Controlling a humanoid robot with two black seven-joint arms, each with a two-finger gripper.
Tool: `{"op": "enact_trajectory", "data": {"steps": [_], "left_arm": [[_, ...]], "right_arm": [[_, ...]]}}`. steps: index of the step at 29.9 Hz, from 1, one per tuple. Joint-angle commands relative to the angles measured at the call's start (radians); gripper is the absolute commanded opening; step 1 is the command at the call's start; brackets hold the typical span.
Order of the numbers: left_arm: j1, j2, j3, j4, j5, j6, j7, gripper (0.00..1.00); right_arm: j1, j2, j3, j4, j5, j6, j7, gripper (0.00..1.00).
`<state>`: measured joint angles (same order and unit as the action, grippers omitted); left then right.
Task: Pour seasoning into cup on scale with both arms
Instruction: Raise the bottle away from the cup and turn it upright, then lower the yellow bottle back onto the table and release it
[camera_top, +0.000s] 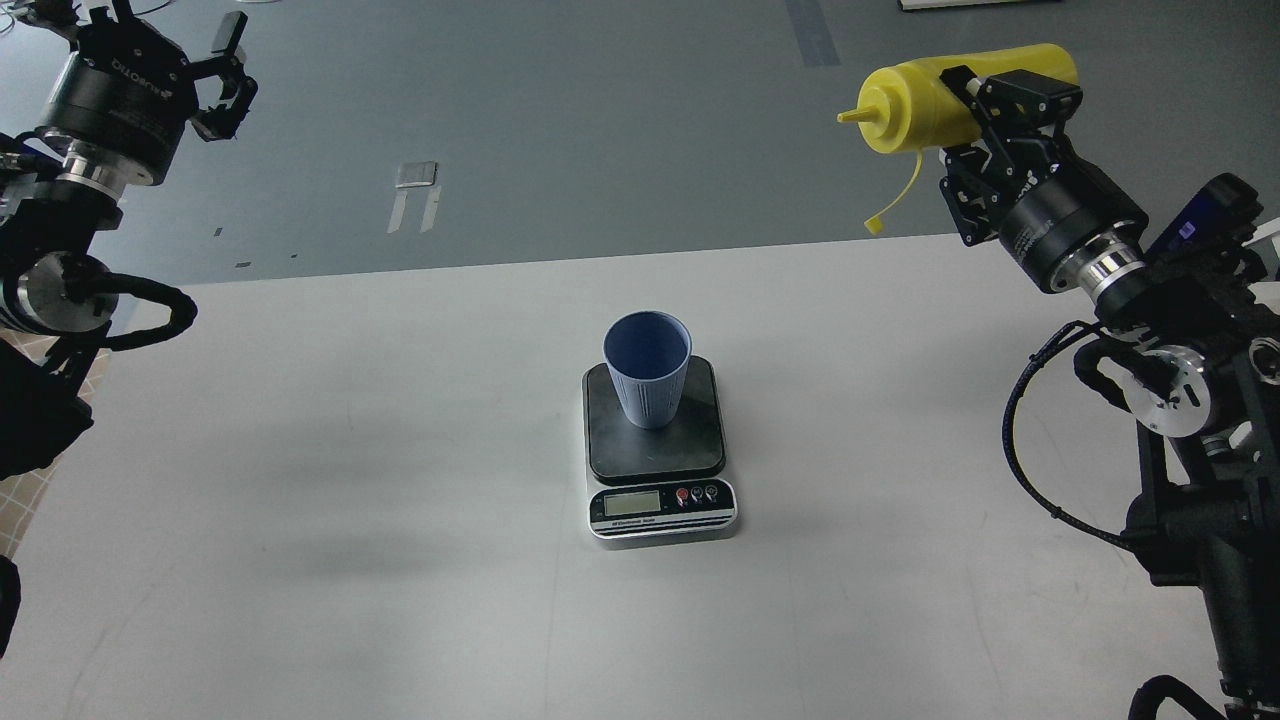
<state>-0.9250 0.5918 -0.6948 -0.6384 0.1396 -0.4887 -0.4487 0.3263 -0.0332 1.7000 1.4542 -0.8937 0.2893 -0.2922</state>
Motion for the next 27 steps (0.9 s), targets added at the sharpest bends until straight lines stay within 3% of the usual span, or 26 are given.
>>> {"op": "enact_trajectory", "data": {"steps": [1,8,14,27], "left_arm": [[-0.005,-0.004,0.000,0.000,0.000,0.000,0.002,0.98],[-0.001,-0.004,0.009,0.000,0.000,0.000,0.002,0.98],[-0.005,-0.004,0.014,0.000,0.000,0.000,0.002,0.98],[-0.008,-0.027,0.015,0.000,0.000,0.000,0.004,0.98]], "right_arm": [[-0.016,-0.001,0.046,-0.061,0.277,-0.042,-0.004,0.00],[-0.050,0.018,0.151,-0.170,0.677,-0.075,0.004,0.00],[-0.105,0.024,0.201,-0.285,0.887,-0.055,0.005,0.00],[-0.205,0.033,0.152,-0.327,1.015,0.037,-0.002,0.00]]}}
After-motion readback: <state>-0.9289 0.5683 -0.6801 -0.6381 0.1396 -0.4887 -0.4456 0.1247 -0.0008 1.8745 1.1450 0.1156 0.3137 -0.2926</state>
